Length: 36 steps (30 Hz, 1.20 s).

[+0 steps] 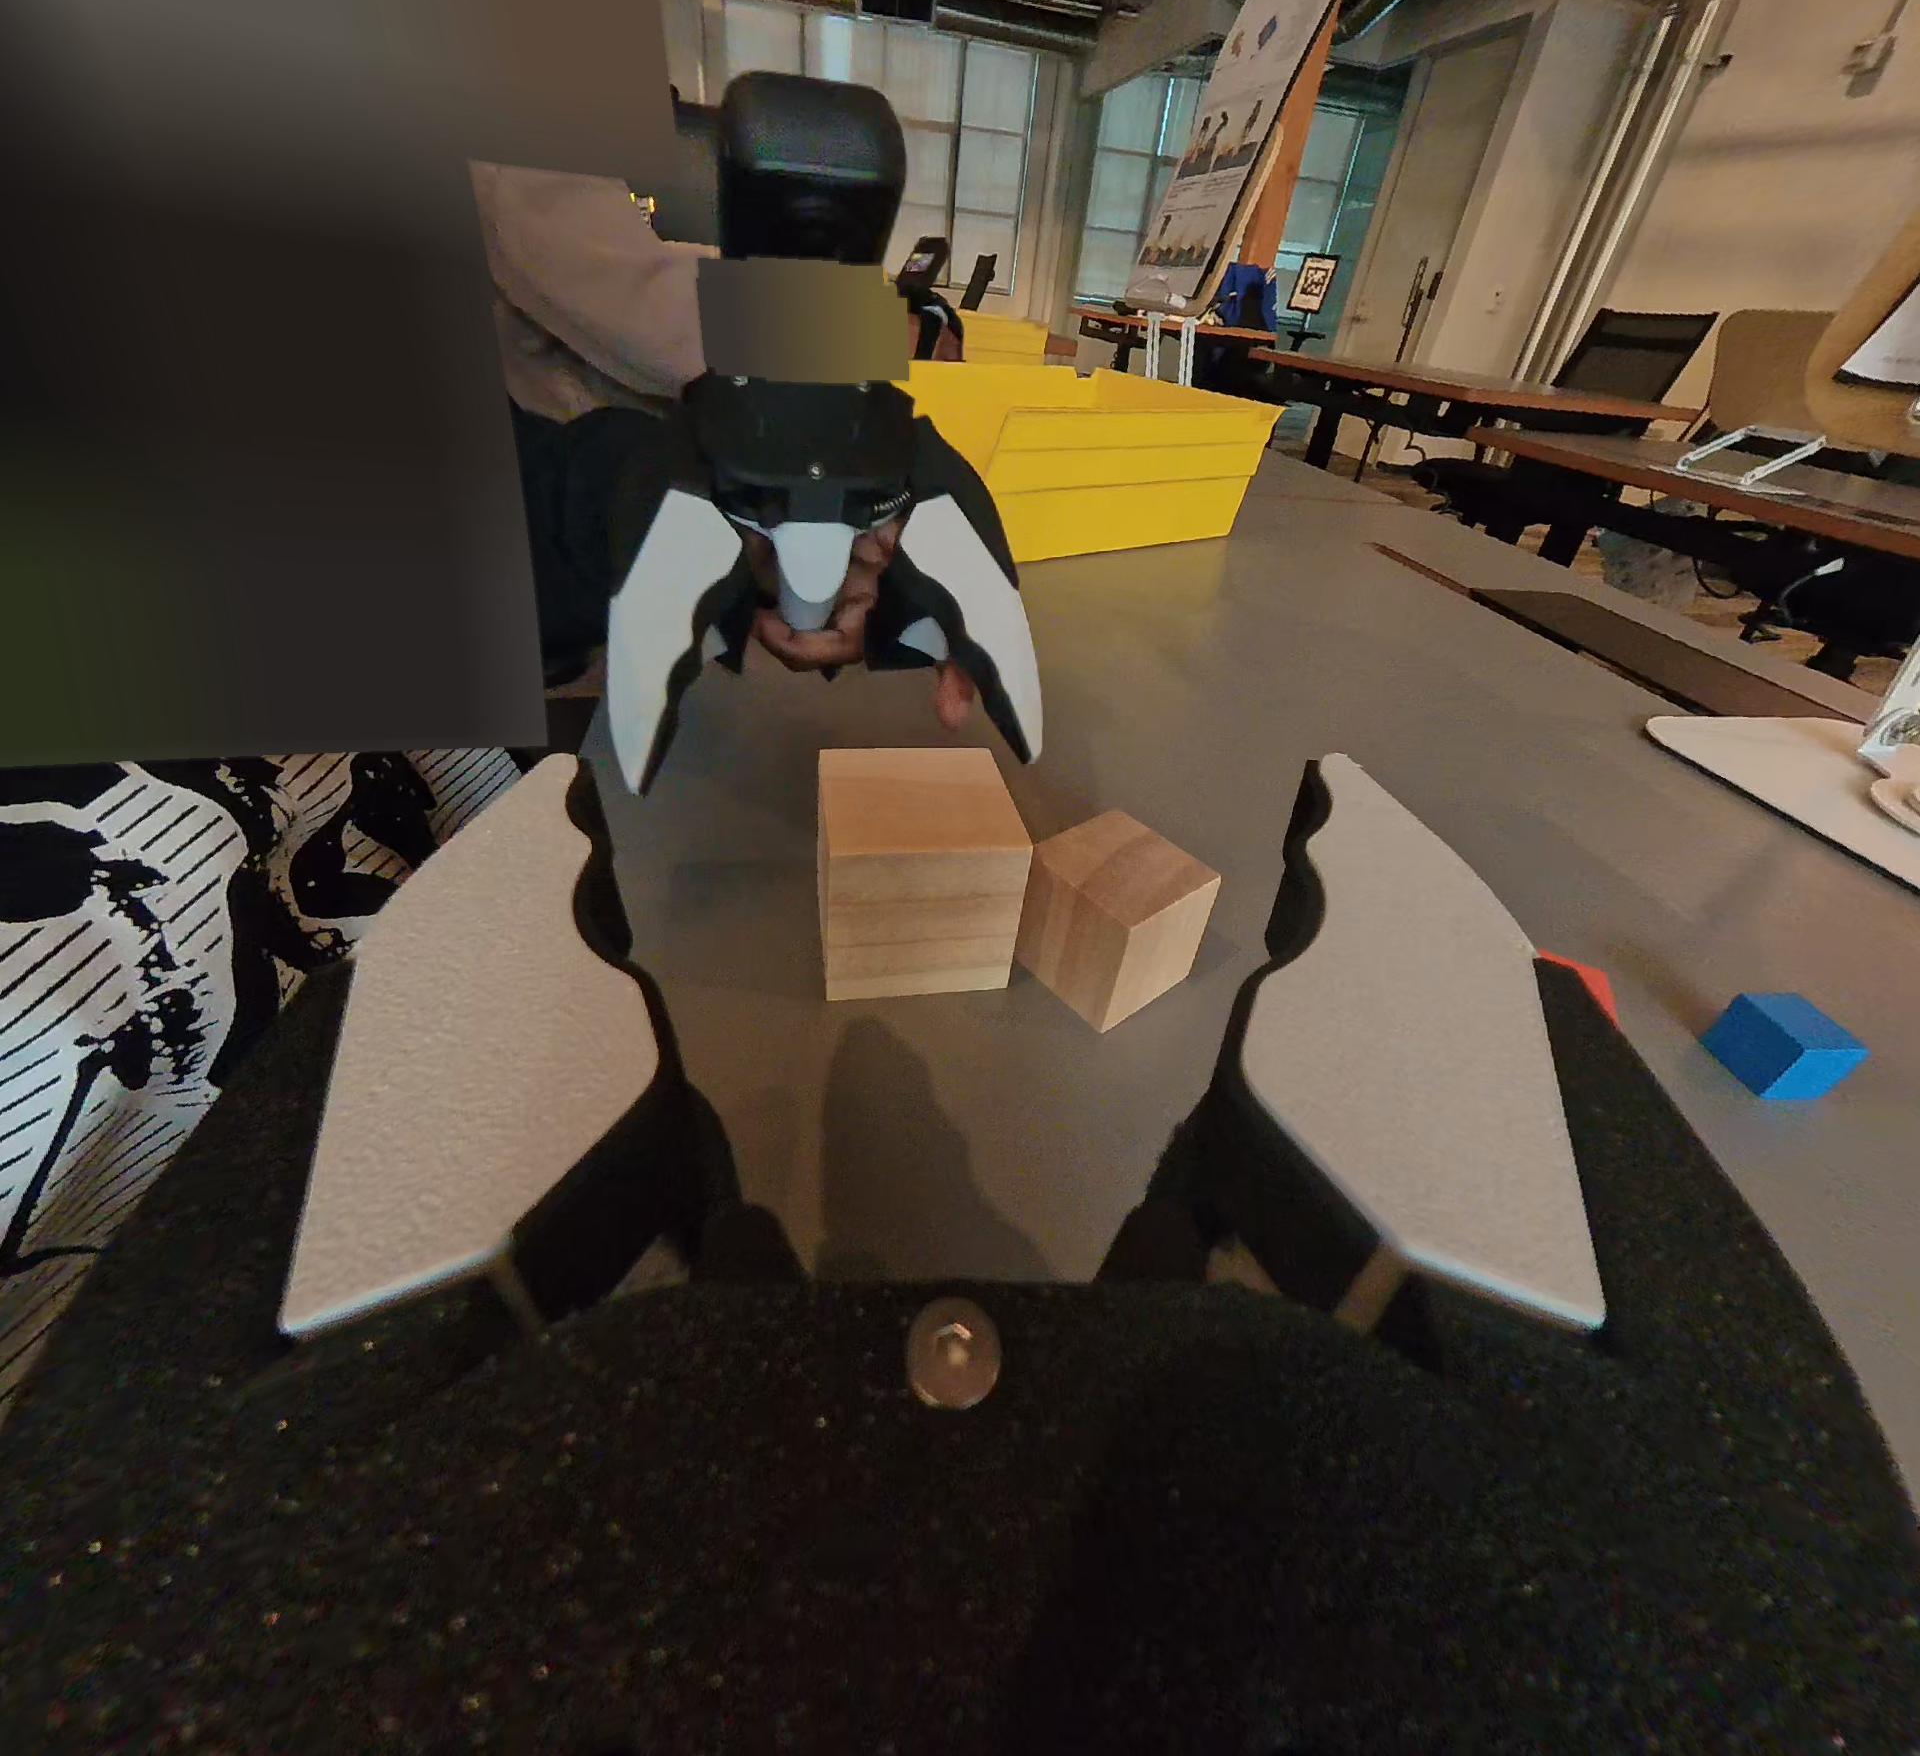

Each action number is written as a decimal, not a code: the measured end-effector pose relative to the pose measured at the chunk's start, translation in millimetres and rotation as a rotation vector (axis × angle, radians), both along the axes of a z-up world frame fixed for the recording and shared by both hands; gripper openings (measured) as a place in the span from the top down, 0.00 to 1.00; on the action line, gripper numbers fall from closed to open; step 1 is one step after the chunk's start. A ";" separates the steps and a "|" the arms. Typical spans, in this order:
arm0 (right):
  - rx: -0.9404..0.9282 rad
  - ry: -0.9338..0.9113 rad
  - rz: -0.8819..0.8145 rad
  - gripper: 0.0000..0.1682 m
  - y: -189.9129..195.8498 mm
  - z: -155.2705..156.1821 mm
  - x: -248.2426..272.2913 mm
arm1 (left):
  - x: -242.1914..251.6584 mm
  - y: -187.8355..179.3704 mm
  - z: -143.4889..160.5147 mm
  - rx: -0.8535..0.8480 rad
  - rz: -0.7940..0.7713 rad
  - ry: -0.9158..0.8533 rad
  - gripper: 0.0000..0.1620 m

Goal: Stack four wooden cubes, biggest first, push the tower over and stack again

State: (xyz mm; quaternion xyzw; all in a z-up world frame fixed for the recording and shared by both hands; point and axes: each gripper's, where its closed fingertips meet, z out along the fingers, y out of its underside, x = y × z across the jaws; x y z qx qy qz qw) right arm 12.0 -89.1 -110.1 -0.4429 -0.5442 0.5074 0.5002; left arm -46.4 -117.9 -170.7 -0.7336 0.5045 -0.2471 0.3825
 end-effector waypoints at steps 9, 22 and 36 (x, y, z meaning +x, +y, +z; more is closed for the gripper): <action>0.002 0.000 -0.008 0.27 0.8 0.0 -0.2 | 6.7 16.1 -7.0 0.028 -0.026 -0.003 0.52; 0.036 -0.109 -0.783 0.20 85.4 -11.9 15.9 | -4.5 17.8 -7.1 0.033 -0.008 -0.024 0.51; 0.040 -0.142 -0.789 0.22 85.6 -15.6 14.2 | 6.9 17.6 -14.9 0.056 -0.056 0.007 0.50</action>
